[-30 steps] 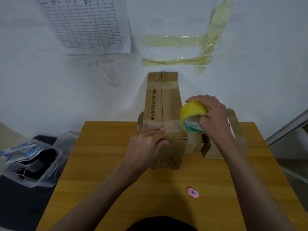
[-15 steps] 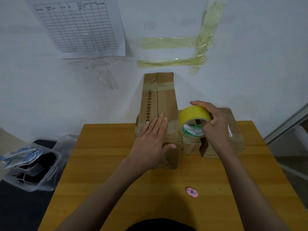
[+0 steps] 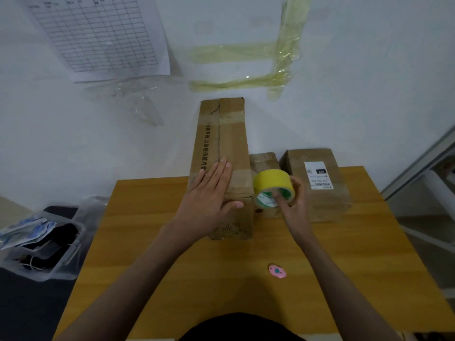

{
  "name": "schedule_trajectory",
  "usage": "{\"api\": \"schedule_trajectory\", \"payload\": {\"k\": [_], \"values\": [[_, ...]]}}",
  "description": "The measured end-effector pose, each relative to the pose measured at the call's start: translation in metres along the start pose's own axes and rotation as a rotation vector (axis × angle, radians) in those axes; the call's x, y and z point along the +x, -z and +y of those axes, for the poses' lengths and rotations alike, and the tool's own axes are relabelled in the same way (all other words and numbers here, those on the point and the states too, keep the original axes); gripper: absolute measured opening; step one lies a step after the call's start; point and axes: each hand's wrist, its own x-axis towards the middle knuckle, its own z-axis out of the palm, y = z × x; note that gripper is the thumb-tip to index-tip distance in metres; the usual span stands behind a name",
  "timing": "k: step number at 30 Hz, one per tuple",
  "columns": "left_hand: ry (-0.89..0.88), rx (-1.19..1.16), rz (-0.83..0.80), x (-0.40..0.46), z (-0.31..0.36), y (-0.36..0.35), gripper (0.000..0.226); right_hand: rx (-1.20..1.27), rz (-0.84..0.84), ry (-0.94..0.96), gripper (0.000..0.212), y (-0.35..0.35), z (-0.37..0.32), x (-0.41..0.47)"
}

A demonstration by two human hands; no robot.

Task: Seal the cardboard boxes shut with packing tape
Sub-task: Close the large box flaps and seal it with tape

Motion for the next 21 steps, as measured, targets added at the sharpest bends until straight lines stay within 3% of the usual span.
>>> {"api": "schedule_trajectory", "payload": {"k": [3, 8, 11, 17, 21], "values": [[-0.006, -0.015, -0.010, -0.001, 0.001, 0.001, 0.101, -0.018, -0.109, -0.183, 0.053, 0.017, 0.043, -0.022], [-0.001, -0.023, -0.017, 0.000, 0.002, 0.002, 0.100, -0.598, -0.373, -0.474, 0.028, 0.017, 0.136, -0.053], [-0.008, -0.040, -0.025, -0.002, 0.003, 0.001, 0.101, -0.793, -0.529, -0.568, 0.029, 0.012, 0.168, -0.068], [-0.006, -0.076, -0.006, -0.005, 0.004, 0.000, 0.102, -0.976, -0.598, -0.593, 0.040, 0.001, 0.195, -0.088], [0.028, -0.153, -0.032, -0.006, 0.010, 0.010, 0.109, -1.035, -0.531, -0.611, 0.053, -0.004, 0.201, -0.101]]}}
